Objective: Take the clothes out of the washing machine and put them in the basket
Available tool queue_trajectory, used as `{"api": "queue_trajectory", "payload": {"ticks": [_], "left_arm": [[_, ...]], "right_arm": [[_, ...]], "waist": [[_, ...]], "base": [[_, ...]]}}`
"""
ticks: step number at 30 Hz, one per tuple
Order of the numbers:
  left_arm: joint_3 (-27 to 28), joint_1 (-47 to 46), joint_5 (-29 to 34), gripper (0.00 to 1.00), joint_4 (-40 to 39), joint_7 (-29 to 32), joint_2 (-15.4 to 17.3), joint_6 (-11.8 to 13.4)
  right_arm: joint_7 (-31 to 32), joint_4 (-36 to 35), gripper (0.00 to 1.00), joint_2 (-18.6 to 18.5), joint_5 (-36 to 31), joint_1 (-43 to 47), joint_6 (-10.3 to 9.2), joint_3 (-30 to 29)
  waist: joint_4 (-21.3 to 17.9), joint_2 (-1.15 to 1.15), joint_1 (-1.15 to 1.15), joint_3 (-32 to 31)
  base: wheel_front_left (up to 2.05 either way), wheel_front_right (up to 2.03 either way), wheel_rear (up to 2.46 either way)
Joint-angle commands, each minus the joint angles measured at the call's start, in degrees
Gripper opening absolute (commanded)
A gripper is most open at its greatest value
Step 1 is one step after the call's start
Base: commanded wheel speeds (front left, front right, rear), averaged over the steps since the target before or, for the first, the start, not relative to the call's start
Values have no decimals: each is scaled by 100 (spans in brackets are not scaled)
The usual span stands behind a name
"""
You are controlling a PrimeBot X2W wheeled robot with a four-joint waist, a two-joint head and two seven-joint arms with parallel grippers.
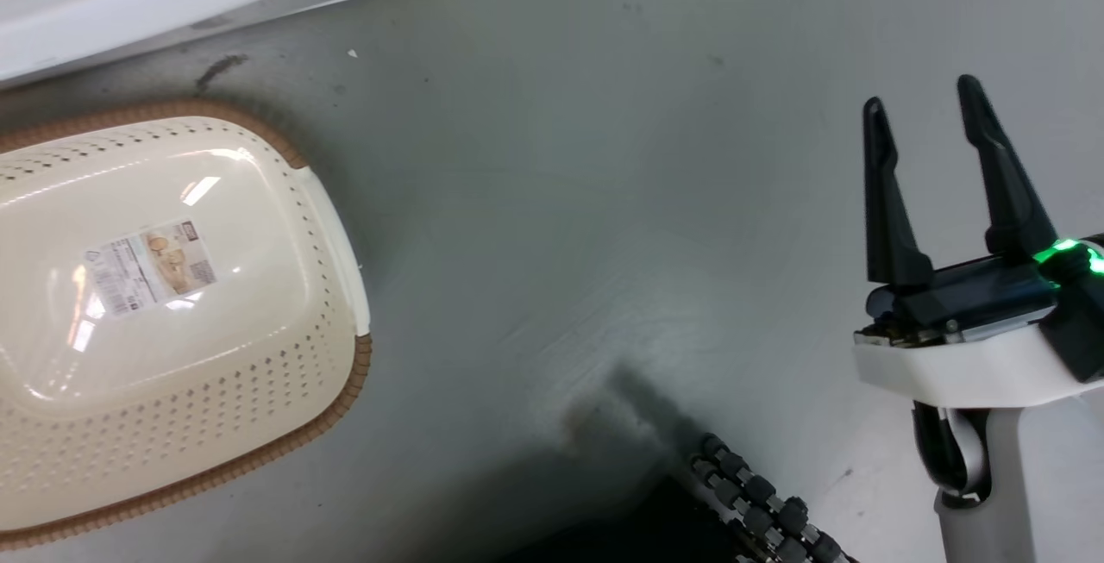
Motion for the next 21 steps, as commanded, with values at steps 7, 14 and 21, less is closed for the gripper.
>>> {"api": "queue_trajectory", "payload": {"ticks": [7, 14, 21], "left_arm": [[125, 986, -286, 0, 322, -1518, -437, 198], [206, 1722, -581, 0, 606, -2670, -1027, 110], [258, 2582, -884, 0, 912, -3594, -1524, 11]], "right_arm": [[-12, 246, 100, 10, -264, -42, -8, -327], [-12, 469, 100, 7, -558, 34, -8, -616], [-12, 720, 100, 8, -750, 201, -7, -776]], "waist": [[435, 0, 0, -706], [882, 0, 0, -1390], [1194, 0, 0, -2257]], "base": [[0, 0, 0], [0, 0, 0], [0, 0, 0]]}}
